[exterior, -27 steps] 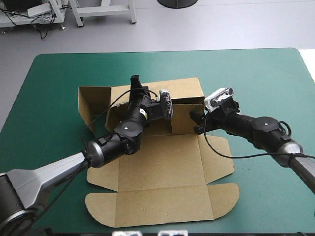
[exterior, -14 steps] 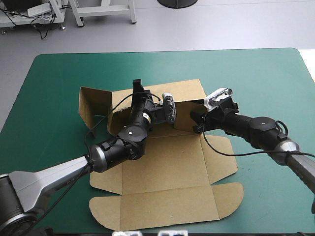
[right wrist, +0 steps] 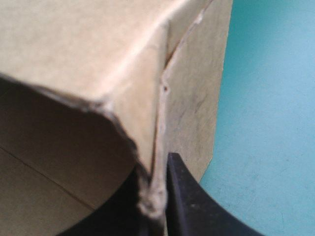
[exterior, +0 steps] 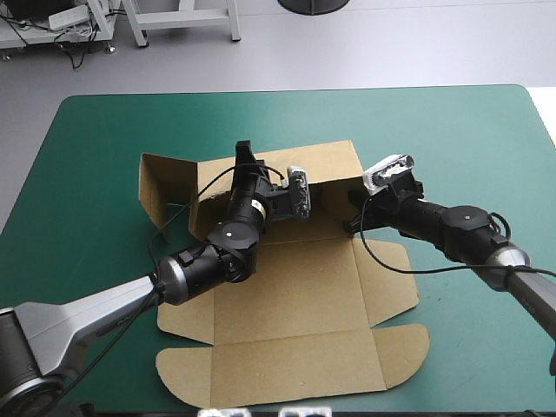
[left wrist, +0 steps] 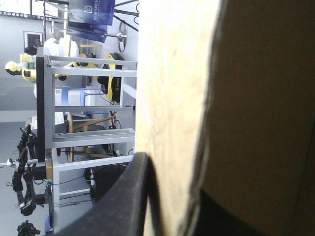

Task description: Fold the box

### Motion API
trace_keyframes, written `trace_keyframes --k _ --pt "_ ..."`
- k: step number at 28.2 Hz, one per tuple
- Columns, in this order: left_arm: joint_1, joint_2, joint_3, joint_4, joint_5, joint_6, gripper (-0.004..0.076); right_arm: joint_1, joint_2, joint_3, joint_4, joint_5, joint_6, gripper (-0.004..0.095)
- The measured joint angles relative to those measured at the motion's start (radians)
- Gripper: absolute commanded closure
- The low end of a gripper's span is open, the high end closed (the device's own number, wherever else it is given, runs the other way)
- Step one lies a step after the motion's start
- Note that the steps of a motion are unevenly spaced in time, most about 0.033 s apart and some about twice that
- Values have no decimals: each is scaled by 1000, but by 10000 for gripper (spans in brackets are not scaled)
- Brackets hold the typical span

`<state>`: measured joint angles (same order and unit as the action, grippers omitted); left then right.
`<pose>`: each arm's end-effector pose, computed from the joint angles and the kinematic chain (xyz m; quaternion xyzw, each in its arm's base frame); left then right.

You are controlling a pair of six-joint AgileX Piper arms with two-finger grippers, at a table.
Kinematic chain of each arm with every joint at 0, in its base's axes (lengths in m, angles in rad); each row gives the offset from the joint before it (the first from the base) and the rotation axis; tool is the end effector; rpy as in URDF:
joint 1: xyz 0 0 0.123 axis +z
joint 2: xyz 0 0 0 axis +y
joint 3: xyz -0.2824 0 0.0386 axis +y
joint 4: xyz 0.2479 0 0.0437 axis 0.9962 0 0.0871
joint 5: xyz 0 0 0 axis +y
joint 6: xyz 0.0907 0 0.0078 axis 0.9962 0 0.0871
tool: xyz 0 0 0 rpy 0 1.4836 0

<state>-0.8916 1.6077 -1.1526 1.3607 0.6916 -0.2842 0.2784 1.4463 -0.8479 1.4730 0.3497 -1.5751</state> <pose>0.2653 -0.2380 0.2976 0.5754 0.6078 0.3159 0.4468 0.2854 0.1140 0.2600 -0.2482 0.8263 0.1913 0.4680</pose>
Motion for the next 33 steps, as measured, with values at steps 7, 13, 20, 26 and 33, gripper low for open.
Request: trace_keyframes --k 7,13,20,26,33 --pt "-1 -12 2 -100 -7 28 176 0 0 0 4 6 17 926" --pt "-24 -53 11 -156 -13 59 157 0 0 0 4 34 18 928" --pt "-155 -118 11 -173 55 101 157 7 0 0 2 54 20 928" --pt "-317 -163 11 -183 158 107 171 7 0 0 2 50 22 928" --pt "-367 -292 9 -422 247 106 447 7 0 0 1 47 25 928"
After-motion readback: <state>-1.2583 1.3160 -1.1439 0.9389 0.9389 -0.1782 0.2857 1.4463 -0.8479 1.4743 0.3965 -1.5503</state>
